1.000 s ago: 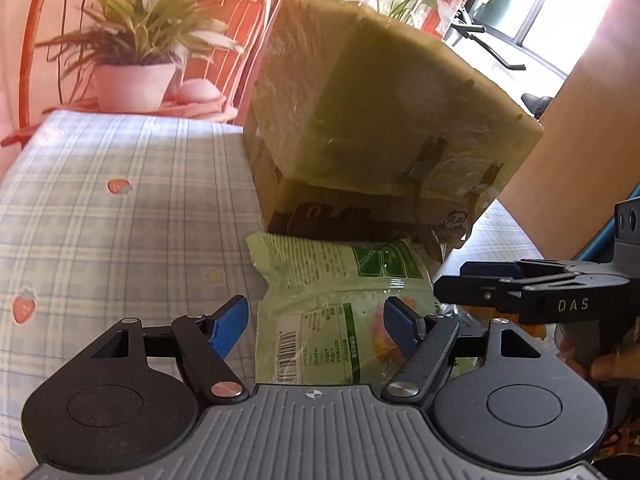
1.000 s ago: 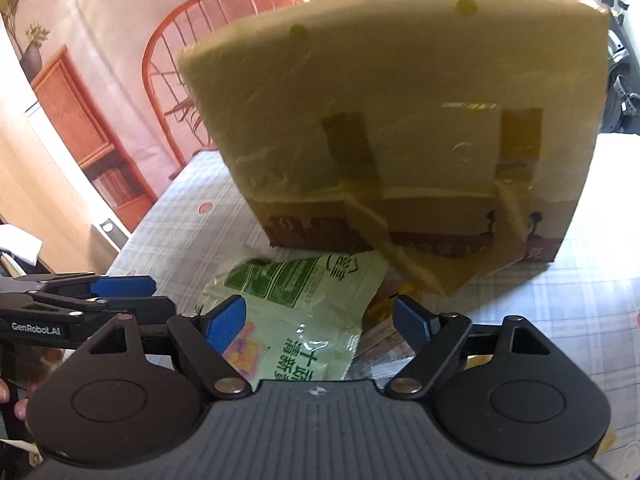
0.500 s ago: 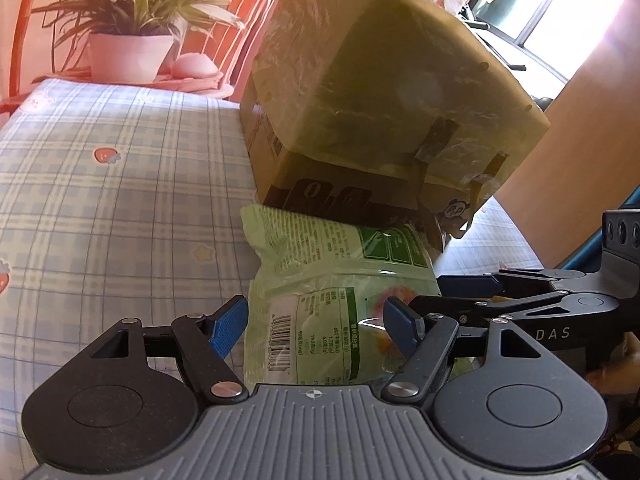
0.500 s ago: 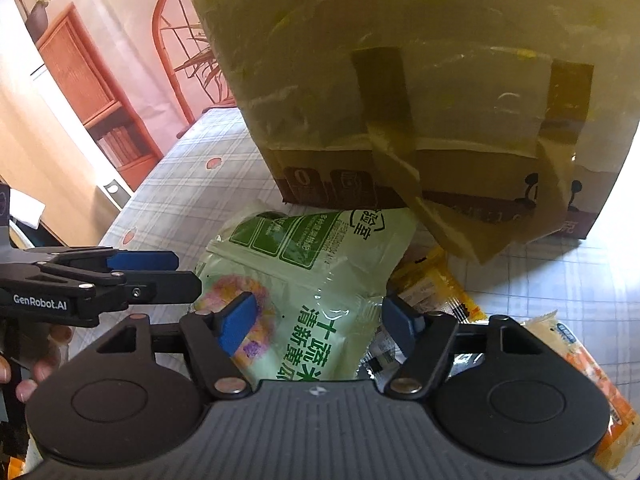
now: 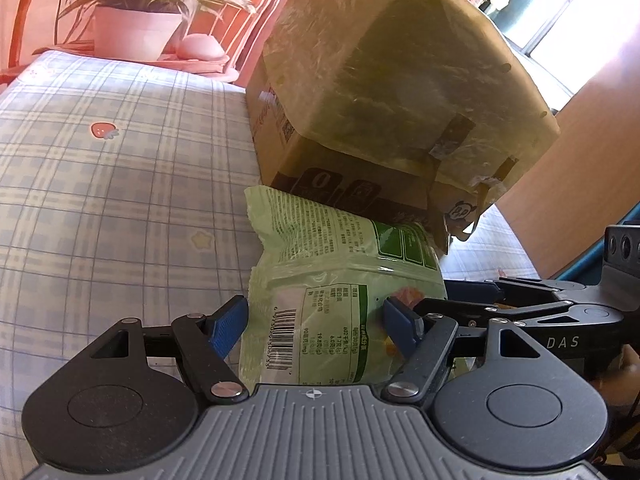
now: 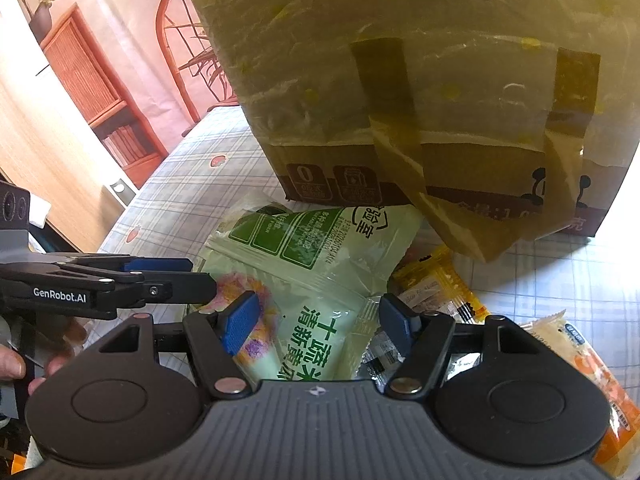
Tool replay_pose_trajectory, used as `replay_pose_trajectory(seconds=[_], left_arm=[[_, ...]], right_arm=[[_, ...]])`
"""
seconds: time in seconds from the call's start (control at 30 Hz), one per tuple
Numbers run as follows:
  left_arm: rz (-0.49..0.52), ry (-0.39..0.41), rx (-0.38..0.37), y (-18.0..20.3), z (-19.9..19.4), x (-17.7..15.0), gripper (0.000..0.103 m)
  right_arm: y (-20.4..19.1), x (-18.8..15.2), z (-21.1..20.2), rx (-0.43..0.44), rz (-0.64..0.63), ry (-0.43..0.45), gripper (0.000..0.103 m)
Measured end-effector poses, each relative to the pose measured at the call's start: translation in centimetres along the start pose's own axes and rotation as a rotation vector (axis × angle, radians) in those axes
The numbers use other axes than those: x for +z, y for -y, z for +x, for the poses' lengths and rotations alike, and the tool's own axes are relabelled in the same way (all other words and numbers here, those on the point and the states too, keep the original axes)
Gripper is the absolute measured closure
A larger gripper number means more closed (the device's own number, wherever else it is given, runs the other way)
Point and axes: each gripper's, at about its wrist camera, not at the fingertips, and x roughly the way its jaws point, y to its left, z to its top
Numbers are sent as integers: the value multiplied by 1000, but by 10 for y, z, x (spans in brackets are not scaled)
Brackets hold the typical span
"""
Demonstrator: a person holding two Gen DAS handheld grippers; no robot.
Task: Organize snacks
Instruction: 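Close the left tool on the light green bag while the right tool grips it too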
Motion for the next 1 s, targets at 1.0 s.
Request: replay_pose_trajectory(seconds=[1.0], left_arm=[[20, 61, 31, -3, 0, 7, 25]], right_arm=[[0, -1, -1, 8, 28, 15, 39]])
